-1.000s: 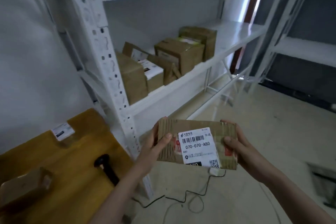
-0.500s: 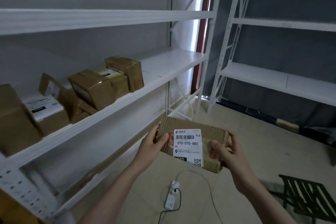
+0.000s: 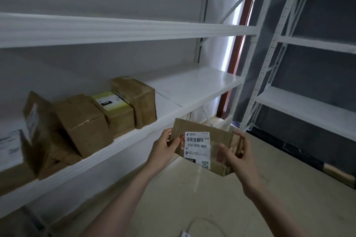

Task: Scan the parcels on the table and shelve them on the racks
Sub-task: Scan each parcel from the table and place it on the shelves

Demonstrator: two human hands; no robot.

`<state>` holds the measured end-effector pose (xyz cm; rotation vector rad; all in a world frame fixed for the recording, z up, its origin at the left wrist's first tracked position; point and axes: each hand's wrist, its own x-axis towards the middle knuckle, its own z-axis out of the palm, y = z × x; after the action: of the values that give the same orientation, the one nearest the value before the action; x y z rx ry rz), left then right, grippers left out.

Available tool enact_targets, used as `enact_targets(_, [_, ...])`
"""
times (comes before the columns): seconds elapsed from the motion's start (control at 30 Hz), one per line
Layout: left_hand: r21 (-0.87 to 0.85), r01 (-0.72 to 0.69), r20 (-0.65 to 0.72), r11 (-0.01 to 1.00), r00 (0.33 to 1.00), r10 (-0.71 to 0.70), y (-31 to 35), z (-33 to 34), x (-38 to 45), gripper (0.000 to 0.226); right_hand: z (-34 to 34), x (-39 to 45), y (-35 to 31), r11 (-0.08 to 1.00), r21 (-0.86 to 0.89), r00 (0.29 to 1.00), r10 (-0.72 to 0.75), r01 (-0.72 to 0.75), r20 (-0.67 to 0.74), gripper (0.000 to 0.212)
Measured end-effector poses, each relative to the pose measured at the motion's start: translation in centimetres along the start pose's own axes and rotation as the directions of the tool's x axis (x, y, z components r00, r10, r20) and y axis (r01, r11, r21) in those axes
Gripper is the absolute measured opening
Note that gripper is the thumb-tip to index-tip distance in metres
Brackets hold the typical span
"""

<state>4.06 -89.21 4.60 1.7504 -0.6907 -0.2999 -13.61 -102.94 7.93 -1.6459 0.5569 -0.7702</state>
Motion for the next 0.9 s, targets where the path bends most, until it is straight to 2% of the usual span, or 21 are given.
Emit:
enact_targets(0.13, [0.097,-0.008,-0.04,0.995,0.999,0.012,-1.3,-0.9,4.9,0.033,2.6,6.0,1.5,0.994,-0.043,0.995,-0.098,0.097,-0.01,0.047])
enact_targets(0.23, [0.192,0.02,-0.099,0.981,0.995,-0.001,-2.0,-1.5,6.9,0.039,4.3,9.6,2.5,0.985,-0.112,0.989,-0.138,0.13,-0.061,0.057])
enact_targets(0.33, [0.375,0.081,-0.17,0.923,0.985,-0.017,-2.7,-2.3,8.6,0.042,6.3,13.0,2.9,0.969,-0.165,0.98,-0.195,0.186,-0.045,0.065])
enact_targets(0.43, [0.493,0.089,-0.227,0.866,0.973,0.029,-3.1,-3.0,9.4,0.037,9.1,16.3,3.1,0.943,-0.142,0.952,-0.305,0.302,-0.001,0.069])
enact_targets(0.53, [0.526,0.121,-0.293,0.842,0.955,0.046,-3.6,-3.3,9.6,0.032,12.4,19.1,3.8,0.894,-0.178,0.912,-0.406,0.41,0.062,0.074])
enact_targets(0.67, [0.569,0.205,-0.355,0.796,0.935,0.012,-3.8,-3.0,9.7,0.029,16.5,21.7,5.3,0.842,-0.208,0.866,-0.468,0.497,0.174,0.082])
enact_targets(0.8, [0.592,0.283,-0.432,0.754,0.902,0.001,-3.7,-2.3,9.1,0.029,19.5,22.9,6.7,0.83,-0.2,0.846,-0.469,0.52,0.254,0.092])
enact_targets(0.9, [0.577,0.371,-0.49,0.727,0.87,-0.055,-3.8,-2.2,7.6,0.032,20.8,23.1,7.7,0.824,-0.132,0.818,-0.502,0.55,0.281,0.091])
